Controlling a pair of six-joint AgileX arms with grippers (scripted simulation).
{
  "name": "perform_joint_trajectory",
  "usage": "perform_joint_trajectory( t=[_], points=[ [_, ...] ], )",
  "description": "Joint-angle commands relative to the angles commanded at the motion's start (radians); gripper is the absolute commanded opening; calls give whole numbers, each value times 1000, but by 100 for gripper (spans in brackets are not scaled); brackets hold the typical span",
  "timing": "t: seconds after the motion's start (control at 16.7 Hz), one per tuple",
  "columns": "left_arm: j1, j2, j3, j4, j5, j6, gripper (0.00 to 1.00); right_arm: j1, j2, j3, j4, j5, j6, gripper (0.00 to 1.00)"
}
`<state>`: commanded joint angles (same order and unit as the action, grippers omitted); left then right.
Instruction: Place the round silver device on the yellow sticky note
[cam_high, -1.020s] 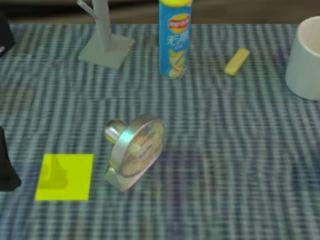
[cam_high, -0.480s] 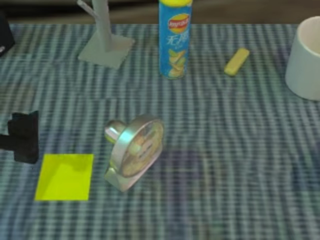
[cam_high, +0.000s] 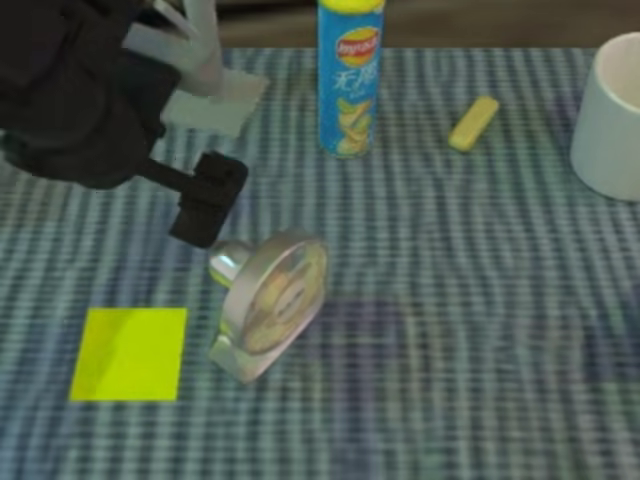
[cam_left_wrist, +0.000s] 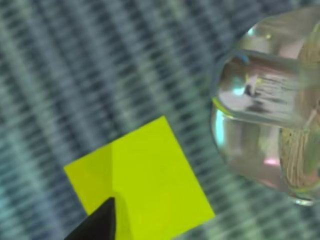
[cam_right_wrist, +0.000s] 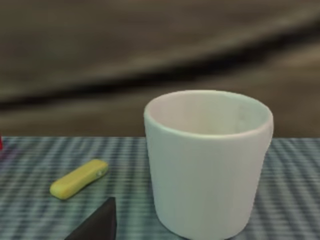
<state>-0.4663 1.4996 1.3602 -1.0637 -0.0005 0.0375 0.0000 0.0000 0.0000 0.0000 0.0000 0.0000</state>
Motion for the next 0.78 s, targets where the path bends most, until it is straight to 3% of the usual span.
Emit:
perform_joint_trajectory(
  t=[0.42, 0.78],
  points=[
    [-144, 448, 429, -315, 1, 12, 100, 0, 0, 0, 0, 0, 0, 100],
    [-165, 502, 492, -357, 2, 14, 100, 0, 0, 0, 0, 0, 0, 100]
  ],
)
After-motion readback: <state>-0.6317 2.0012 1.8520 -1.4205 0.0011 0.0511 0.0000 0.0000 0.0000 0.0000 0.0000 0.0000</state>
